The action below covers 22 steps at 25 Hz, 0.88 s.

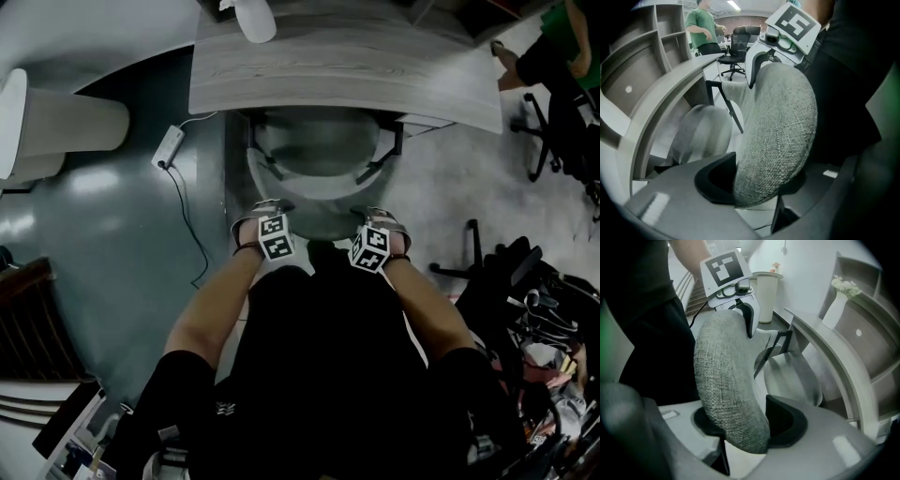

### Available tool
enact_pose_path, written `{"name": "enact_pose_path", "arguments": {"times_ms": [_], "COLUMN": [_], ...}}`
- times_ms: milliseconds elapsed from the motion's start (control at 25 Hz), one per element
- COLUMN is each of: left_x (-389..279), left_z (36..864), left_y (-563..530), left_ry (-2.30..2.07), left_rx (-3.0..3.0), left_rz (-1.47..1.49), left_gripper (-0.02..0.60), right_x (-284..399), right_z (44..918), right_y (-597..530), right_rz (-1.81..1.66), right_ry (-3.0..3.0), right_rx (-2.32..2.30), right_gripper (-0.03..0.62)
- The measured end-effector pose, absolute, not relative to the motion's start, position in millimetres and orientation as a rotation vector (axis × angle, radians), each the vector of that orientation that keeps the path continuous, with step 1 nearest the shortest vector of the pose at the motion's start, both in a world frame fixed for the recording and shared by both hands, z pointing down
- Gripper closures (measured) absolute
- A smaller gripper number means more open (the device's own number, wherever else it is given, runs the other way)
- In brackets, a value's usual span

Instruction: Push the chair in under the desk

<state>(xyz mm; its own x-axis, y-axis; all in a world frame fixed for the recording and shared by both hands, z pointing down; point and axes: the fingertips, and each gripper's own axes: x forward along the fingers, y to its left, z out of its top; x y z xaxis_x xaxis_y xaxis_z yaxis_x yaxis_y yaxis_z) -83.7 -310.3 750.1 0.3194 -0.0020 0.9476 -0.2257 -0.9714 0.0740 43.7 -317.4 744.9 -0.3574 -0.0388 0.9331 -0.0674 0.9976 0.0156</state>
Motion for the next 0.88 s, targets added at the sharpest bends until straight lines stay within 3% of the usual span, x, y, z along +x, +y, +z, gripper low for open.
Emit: {"name": "enact_pose_path", "arguments": {"times_ms": [880], "left_x": [-98.2], "left_z": [752.4], "left_y": [-391.6], "left_ry": [-0.285], "left_rx": [2.383], "left_rz": [1.720], "left_gripper": [0.374], "right_x": [29.8], "right_z": [747.2], "right_y": [-400.6], "right_rz": [-0.023], "right_ry": [-1.945], "right_rx": [0.098], "right_gripper": [0.385]}}
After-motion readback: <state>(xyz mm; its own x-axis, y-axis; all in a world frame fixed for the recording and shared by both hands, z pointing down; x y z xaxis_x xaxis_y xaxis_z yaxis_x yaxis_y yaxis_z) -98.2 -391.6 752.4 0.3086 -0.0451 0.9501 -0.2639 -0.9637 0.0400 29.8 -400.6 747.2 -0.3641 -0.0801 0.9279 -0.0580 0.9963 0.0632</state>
